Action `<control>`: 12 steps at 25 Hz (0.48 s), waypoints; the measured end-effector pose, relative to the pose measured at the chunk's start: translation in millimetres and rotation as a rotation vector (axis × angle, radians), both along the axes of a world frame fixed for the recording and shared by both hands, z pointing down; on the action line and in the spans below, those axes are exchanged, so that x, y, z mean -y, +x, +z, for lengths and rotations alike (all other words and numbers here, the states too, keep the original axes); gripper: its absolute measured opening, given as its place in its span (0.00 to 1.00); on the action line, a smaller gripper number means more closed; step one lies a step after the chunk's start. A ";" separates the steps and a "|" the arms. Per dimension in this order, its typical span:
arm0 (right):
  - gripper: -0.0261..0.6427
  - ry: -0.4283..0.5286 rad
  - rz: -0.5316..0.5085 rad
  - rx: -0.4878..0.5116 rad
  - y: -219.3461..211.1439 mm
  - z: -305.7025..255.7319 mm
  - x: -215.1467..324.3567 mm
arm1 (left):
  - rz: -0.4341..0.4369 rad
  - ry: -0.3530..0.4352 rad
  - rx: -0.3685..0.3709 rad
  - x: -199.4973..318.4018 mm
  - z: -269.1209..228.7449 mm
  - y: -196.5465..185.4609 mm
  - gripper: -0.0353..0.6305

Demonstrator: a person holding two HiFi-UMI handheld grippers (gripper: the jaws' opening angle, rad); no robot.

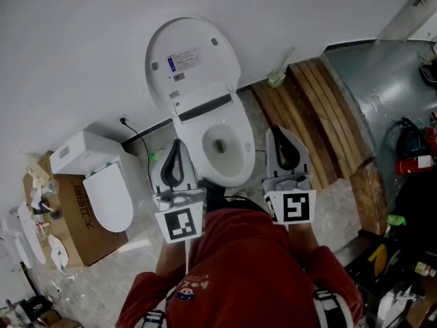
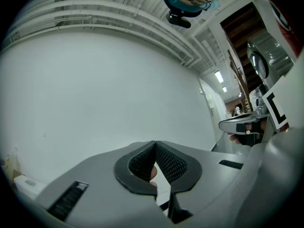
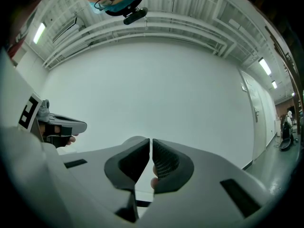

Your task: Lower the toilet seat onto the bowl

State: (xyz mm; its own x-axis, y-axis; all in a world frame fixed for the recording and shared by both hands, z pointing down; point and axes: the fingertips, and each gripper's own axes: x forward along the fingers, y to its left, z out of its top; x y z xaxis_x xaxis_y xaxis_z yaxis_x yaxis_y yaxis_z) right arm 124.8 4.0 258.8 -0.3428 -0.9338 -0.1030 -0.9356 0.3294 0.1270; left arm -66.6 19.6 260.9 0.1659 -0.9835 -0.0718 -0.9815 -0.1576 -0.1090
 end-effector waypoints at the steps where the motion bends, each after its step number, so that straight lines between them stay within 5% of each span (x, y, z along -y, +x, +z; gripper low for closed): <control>1: 0.08 0.001 0.001 0.003 -0.2 -0.5 0.3 | 0.001 -0.002 0.001 -0.1 0.4 0.2 0.07; 12: 0.06 0.004 -0.010 0.020 -10.5 -1.8 1.0 | 0.004 -0.009 0.000 -0.4 4.1 -4.9 0.07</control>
State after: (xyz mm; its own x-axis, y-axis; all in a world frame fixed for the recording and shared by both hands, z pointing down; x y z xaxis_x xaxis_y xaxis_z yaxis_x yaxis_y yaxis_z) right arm 114.3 2.9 257.0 -0.3501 -0.9297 -0.1140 -0.9345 0.3385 0.1100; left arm -71.4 20.0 265.0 0.1696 -0.9835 -0.0627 -0.9809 -0.1623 -0.1076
